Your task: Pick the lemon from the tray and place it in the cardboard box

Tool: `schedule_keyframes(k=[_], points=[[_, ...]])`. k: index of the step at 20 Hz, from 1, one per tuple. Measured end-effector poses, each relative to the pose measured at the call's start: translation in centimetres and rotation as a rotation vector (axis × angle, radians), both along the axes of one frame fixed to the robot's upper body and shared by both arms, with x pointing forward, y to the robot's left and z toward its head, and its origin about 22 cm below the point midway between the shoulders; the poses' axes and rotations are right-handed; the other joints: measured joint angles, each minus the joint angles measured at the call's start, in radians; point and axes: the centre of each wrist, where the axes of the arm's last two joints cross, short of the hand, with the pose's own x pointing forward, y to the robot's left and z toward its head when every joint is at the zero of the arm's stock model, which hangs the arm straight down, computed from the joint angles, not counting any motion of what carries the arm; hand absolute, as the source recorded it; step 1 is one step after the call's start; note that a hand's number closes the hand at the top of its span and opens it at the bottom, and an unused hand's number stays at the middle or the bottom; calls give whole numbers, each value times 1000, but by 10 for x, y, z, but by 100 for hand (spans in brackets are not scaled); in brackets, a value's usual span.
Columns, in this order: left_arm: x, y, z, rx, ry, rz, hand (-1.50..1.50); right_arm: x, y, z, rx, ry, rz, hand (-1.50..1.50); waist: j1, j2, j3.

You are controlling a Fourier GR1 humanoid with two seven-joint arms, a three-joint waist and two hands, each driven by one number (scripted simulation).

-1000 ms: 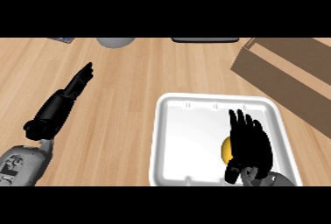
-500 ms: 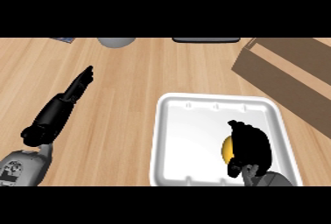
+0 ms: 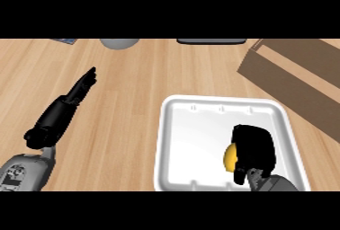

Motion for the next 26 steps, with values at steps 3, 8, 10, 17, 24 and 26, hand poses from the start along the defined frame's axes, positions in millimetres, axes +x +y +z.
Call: schedule_keyframes(k=[3,8,10,17,24,26], points=[[-1,-4,0,-2,-2,-8,0,12,6,5,41,-28,127,150,9,4,2],[5,-10,5,-6,-18,-37,0,38,25,24,202,-53,457,150,42,16,4],[6,-9,3,-6,-17,-38,0,54,23,36,247,-102,556,150,41,17,4],[5,-10,-2,-5,-6,-12,0,92,22,82,252,-315,756,150,19,8,3],[1,3,-6,-3,-1,4,0,97,9,143,335,-524,623,150,0,2,2],[0,3,-7,-6,1,7,0,98,0,153,379,-576,529,150,-2,1,2]])
